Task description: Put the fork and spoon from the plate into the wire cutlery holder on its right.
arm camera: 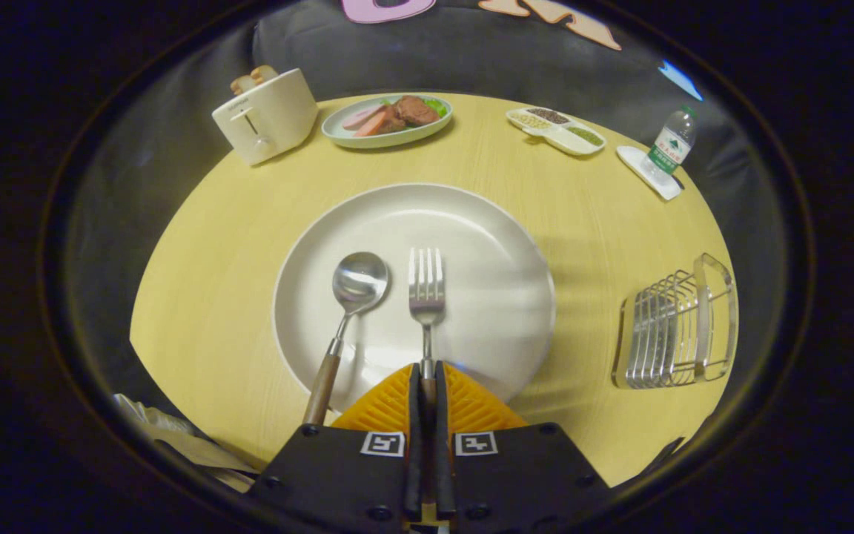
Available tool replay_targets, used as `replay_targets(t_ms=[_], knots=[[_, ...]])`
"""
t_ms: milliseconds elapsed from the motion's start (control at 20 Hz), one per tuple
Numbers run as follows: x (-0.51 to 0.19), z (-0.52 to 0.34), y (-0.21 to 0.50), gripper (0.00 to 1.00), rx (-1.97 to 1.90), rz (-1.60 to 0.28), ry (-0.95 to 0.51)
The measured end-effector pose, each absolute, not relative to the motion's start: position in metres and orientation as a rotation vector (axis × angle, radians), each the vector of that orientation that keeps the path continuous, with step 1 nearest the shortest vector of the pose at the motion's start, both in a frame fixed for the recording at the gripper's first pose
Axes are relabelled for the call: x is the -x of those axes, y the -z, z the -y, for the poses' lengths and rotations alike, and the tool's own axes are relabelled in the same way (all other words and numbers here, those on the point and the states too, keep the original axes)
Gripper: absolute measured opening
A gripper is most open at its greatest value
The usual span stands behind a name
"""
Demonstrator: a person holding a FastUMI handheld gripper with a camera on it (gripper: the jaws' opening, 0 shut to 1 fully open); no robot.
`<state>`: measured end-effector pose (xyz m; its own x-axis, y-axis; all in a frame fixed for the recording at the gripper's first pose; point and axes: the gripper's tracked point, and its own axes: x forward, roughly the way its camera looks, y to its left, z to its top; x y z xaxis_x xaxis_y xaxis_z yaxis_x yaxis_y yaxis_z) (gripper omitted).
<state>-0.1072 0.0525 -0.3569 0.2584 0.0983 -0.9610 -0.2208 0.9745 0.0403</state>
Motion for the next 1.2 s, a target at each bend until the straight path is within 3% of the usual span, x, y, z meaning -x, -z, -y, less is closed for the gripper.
replay_targets(t_ms=[850, 1200], knots=[[0.079, 0.068, 0.232, 0.11, 0.179, -1.235, -0.152], [0.089, 0.136, 0.239, 0.11, 0.200, -1.376, -0.057]])
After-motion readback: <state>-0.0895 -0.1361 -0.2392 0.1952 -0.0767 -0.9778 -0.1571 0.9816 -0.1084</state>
